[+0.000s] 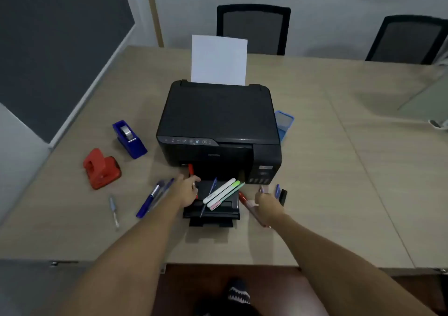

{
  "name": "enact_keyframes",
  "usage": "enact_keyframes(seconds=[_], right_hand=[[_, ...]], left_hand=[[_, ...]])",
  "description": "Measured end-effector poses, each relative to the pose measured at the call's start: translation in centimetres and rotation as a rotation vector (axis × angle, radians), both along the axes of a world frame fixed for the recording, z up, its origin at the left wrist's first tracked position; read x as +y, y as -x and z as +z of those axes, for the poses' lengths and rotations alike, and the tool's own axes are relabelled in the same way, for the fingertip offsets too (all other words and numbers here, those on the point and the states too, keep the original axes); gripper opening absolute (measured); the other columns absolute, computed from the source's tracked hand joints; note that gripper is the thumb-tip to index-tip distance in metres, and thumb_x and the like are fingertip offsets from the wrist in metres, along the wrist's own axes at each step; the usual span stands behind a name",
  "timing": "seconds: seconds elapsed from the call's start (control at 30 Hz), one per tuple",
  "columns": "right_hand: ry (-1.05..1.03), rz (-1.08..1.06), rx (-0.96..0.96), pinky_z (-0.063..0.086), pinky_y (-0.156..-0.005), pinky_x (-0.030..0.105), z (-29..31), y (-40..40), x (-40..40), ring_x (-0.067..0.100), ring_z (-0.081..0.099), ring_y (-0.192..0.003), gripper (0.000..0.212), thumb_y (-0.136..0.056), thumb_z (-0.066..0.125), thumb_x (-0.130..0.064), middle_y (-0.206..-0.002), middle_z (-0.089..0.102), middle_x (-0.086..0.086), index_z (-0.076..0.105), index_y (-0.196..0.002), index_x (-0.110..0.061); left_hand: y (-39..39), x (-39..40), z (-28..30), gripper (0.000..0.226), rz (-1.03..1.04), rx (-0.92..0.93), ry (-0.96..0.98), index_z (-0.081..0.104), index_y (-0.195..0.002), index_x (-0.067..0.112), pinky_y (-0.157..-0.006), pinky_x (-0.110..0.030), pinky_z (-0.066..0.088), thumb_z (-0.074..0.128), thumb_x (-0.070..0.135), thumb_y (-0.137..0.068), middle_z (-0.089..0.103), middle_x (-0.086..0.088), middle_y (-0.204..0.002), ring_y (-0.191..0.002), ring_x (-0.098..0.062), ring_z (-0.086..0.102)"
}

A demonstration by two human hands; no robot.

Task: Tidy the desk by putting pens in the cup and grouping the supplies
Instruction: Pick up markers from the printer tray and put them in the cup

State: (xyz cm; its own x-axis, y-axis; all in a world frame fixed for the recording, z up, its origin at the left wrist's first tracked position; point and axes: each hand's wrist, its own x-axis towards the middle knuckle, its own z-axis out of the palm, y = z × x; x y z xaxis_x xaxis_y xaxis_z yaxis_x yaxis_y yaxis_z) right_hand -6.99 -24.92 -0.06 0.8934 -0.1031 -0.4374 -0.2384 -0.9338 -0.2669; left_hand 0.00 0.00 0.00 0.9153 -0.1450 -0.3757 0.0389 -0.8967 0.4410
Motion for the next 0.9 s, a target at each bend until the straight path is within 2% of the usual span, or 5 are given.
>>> enact_keyframes(seconds=[0.1,0.47,0.63,0.8,0.9], right_hand=[[0.000,0.049,0.059,0.052,-0.087,0.038,-0.7,-0.3,0.2,0.035,0.057,-0.115,0.041,-0.098,0.046,-0.015,-0.123,0.053,0.022,0.040,-0.139,-0.008],[0.111,0.164,0.160,0.053,-0.083,0.038,-2.1,-0.8,-0.7,0.031,0.066,-0.101,0.029,-0.097,0.045,-0.012,-0.115,0.063,0.015,0.049,-0.124,-0.004],[0.018,0.061,0.184,0.053,-0.080,0.039,-1.9,-0.5,-1.3,0.031,0.065,-0.100,0.036,-0.095,0.046,-0.031,-0.114,0.063,0.014,0.050,-0.120,-0.006],[-0.158,-0.085,0.214,0.056,-0.055,0.031,-2.0,-0.1,-2.6,0.020,0.064,-0.057,0.029,-0.095,0.045,-0.028,-0.073,0.064,0.008,0.062,-0.095,-0.005],[-0.289,-0.216,0.121,0.048,-0.047,0.019,-2.1,0.0,-2.2,0.012,0.055,-0.048,0.037,-0.096,0.044,-0.035,-0.063,0.058,0.003,0.054,-0.070,-0.010]], left_hand=[[-0.6,-1.0,-0.7,0.036,0.065,0.013,-0.010,0.055,-0.128,0.022,-0.102,-0.037,0.045,0.048,0.022,-0.093,0.049,-0.016,-0.127,-0.110,-0.033,0.057],[-1.5,-1.8,-1.7,0.012,0.187,0.015,-0.099,0.049,-0.077,0.012,-0.074,-0.037,0.053,0.057,0.008,-0.084,0.068,-0.019,-0.093,-0.089,-0.034,0.064],[-1.5,-1.0,-1.4,0.021,0.263,0.022,-0.065,0.045,-0.111,0.000,-0.074,-0.037,0.046,0.049,0.005,-0.091,0.063,-0.025,-0.104,-0.090,-0.034,0.061],[-1.1,-0.9,-0.6,0.030,0.424,-0.007,0.125,0.043,-0.122,-0.002,-0.073,-0.041,0.050,0.045,0.011,-0.095,0.063,-0.026,-0.105,-0.091,-0.038,0.064],[-1.3,-2.0,-0.1,0.020,0.419,0.042,0.214,0.061,-0.097,0.002,-0.068,-0.037,0.046,0.054,0.019,-0.090,0.066,-0.020,-0.088,-0.085,-0.035,0.064]])
